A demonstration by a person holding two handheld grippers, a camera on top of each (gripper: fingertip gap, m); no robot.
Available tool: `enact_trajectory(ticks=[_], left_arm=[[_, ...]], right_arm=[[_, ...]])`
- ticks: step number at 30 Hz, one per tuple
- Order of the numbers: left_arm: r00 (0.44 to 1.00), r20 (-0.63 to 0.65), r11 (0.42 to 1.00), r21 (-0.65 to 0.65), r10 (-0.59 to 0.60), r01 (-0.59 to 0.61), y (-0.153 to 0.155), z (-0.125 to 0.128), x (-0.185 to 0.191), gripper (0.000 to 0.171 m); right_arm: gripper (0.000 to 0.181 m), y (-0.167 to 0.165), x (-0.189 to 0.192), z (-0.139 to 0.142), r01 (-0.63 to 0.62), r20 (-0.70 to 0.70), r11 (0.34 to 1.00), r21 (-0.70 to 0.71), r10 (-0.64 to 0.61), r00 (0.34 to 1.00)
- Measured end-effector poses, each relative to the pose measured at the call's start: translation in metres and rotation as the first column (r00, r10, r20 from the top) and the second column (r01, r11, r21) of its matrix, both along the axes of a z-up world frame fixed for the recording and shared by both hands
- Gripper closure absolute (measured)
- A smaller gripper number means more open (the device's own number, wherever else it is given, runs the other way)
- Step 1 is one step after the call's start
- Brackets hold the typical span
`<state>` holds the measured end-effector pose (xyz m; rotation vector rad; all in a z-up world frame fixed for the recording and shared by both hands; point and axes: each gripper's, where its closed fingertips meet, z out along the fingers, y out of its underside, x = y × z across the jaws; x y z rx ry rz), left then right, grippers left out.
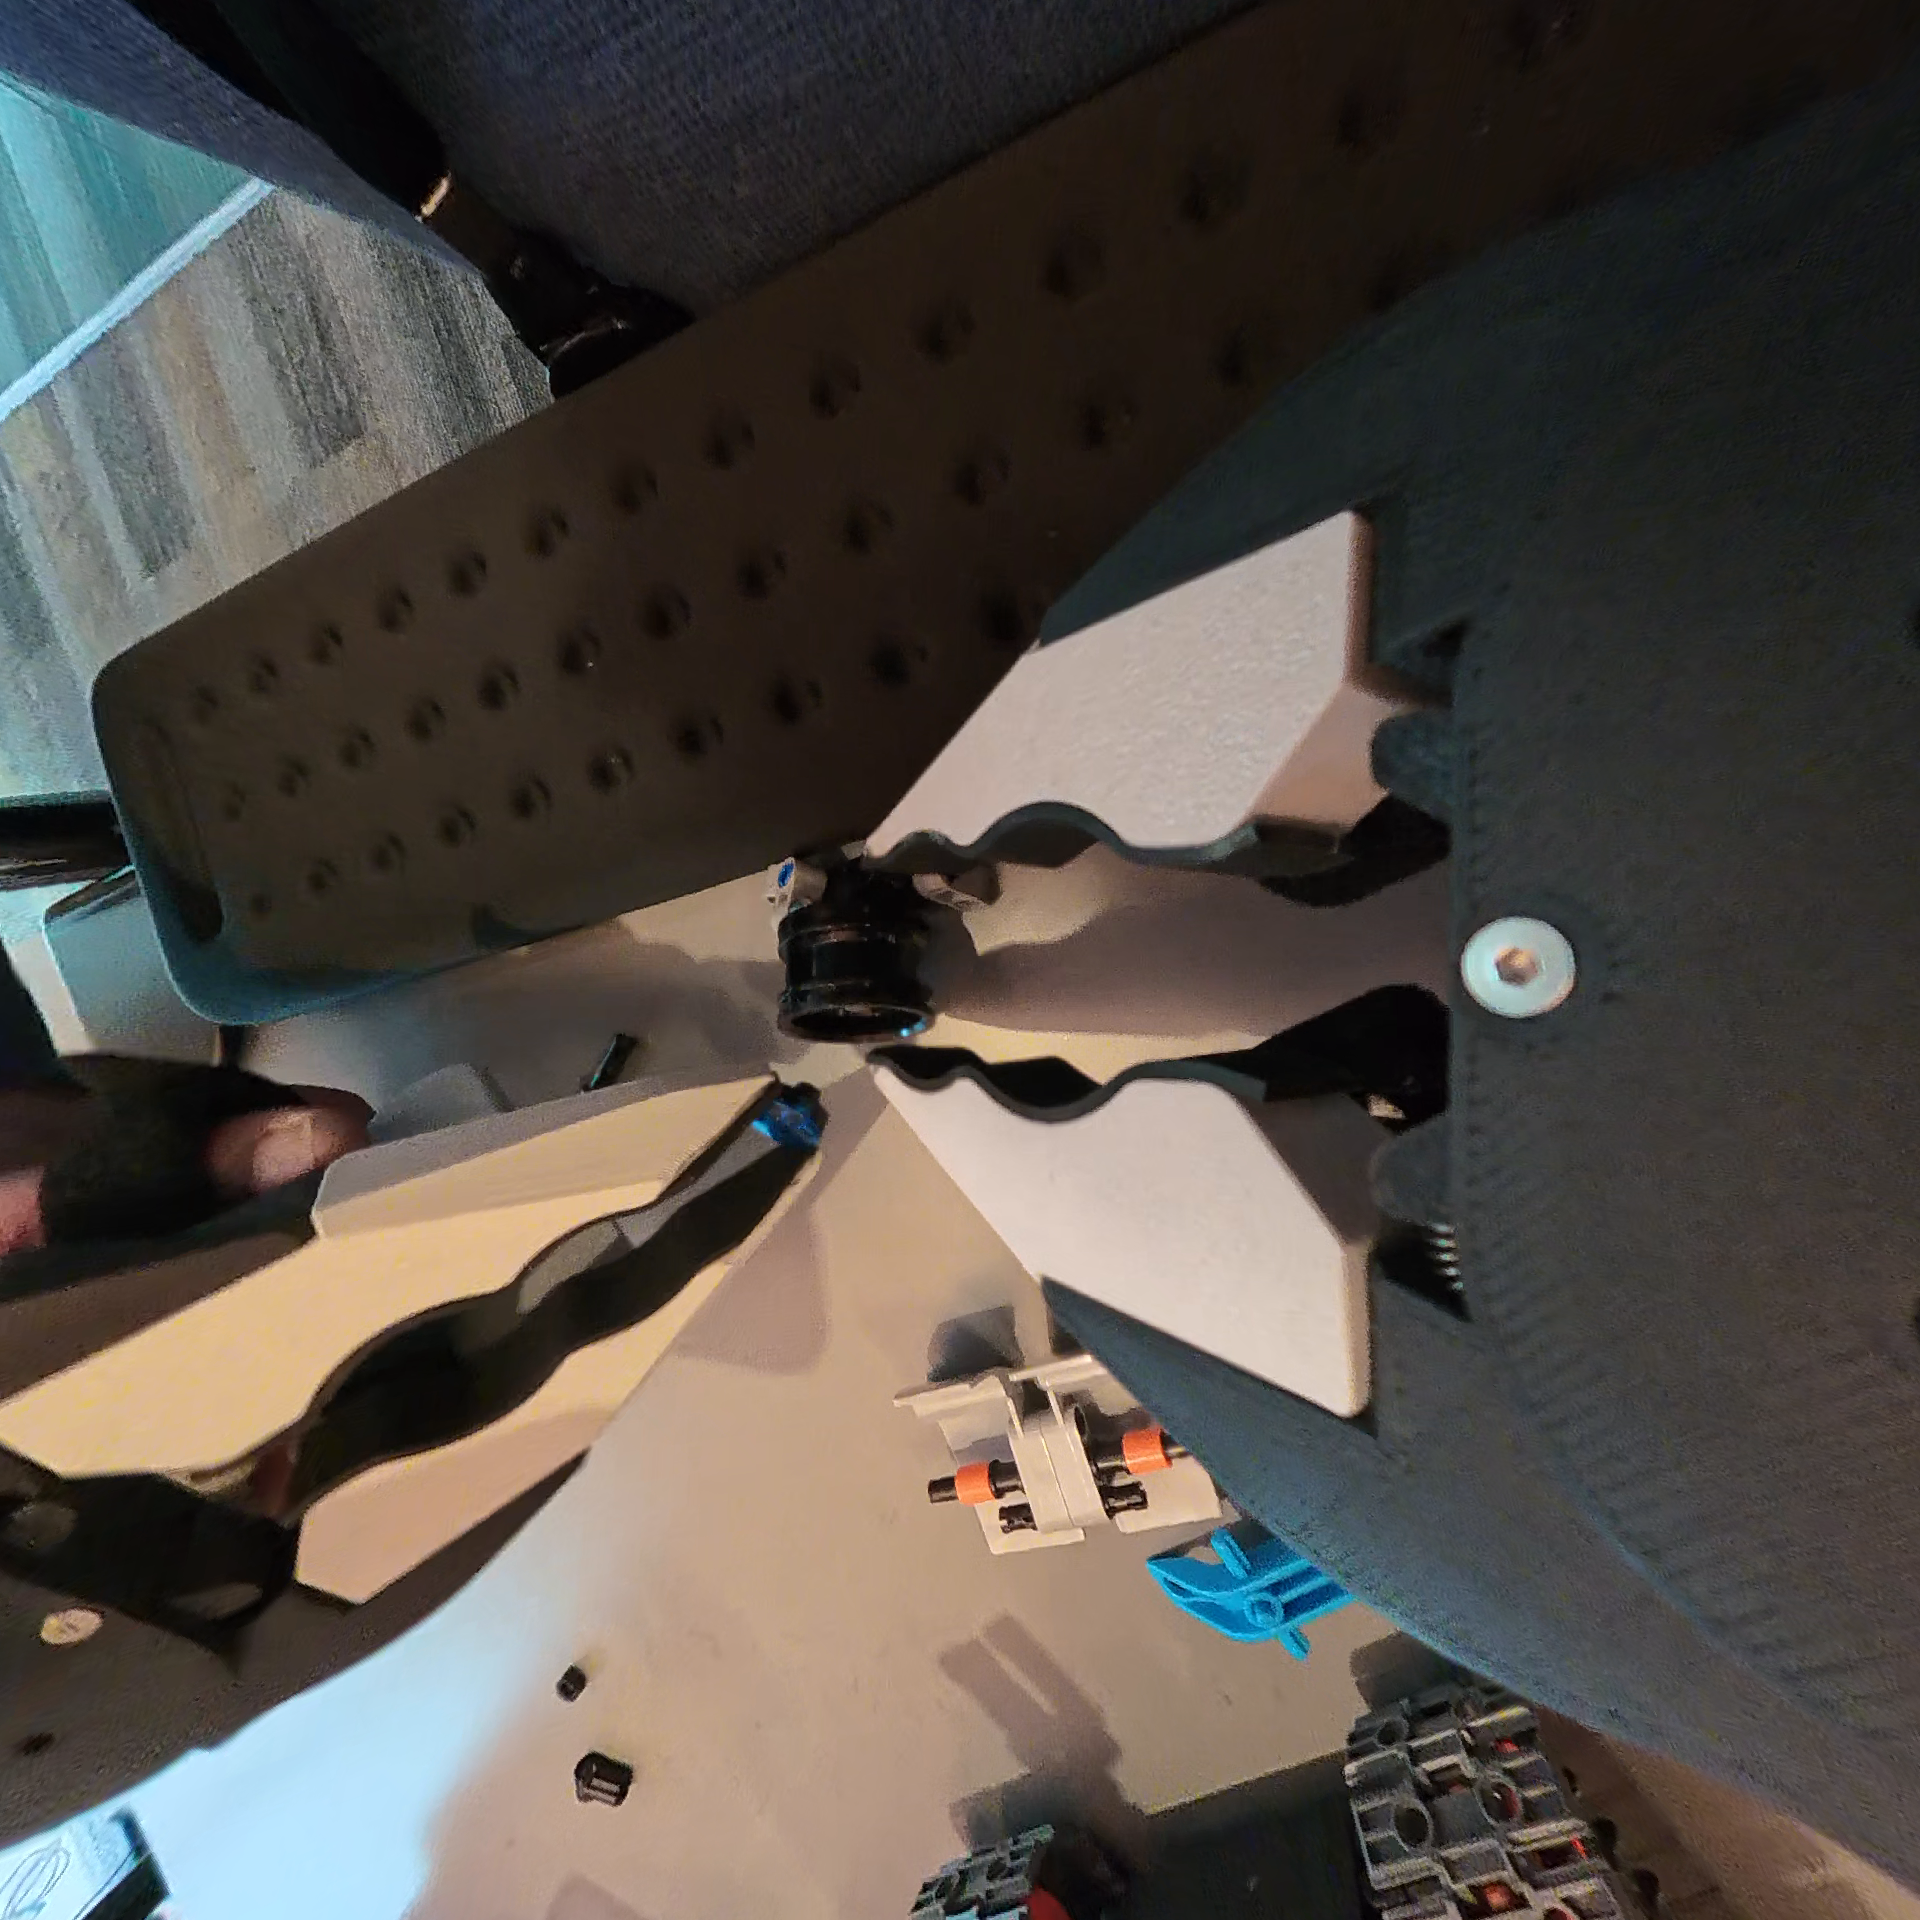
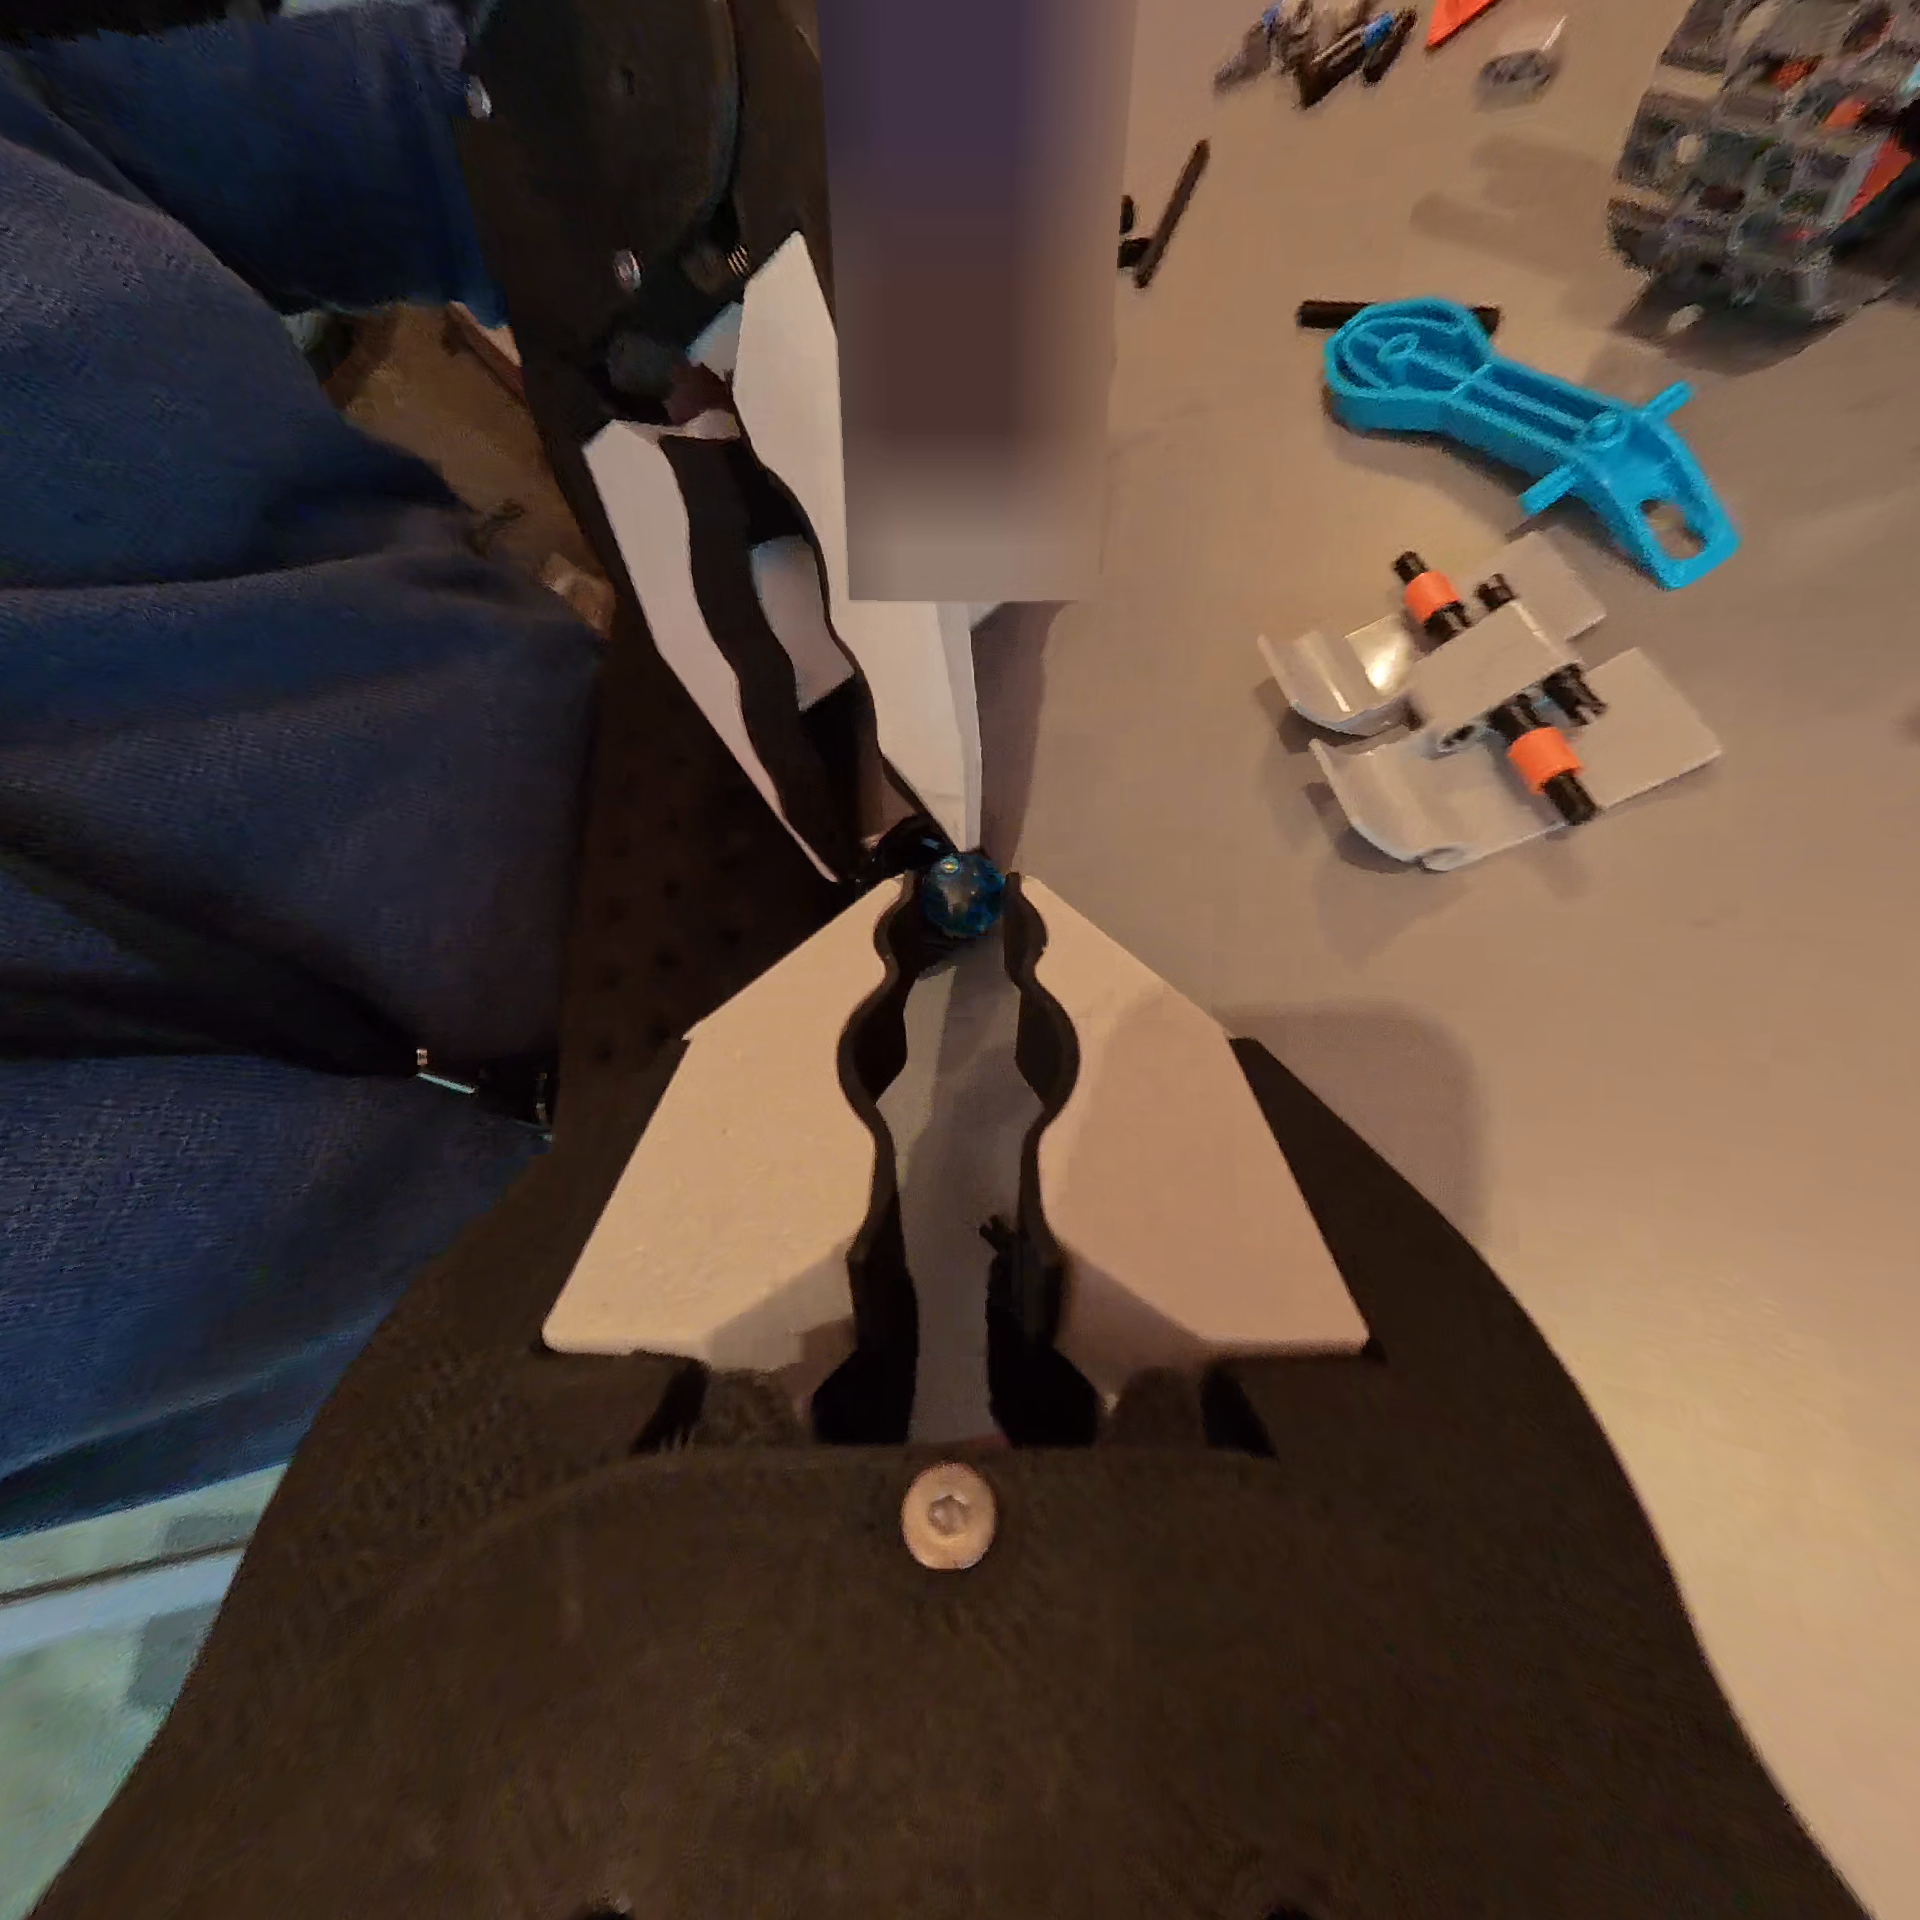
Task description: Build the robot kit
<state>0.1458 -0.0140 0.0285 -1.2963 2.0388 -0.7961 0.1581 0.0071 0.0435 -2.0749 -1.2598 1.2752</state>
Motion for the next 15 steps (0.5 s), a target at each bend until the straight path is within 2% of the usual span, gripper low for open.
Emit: enact_trajectory(ticks=[2, 5, 12, 15], left_arm=[[1.000, -0.002, 1.000, 0.004, -0.002, 0.002, -0.001, -0.002, 0.001, 0.153], [1.000, -0.001, 0.999, 0.023, -0.026, 0.026, -0.002, -0.002, 0.001, 0.154], [0.998, -0.003, 0.990, 0.124, -0.066, 0.066, 0.004, -0.002, -0.001, 0.153], [0.999, 0.010, 0.988, 0.146, -0.052, 0.050, 0.009, 0.000, -0.001, 0.142]], right_arm=[[0.169, -0.001, -0.005, -0.002, -0.027, -0.015, 0.998, -0.060, 0.026, 1.000], [0.168, -0.005, -0.009, -0.004, -0.081, -0.029, 0.987, -0.138, 0.078, 0.997], [0.168, -0.009, -0.010, -0.004, -0.186, -0.068, 0.943, -0.274, 0.174, 0.982], [0.168, -0.009, -0.013, -0.004, -0.210, -0.063, 0.930, -0.302, 0.200, 0.978]])
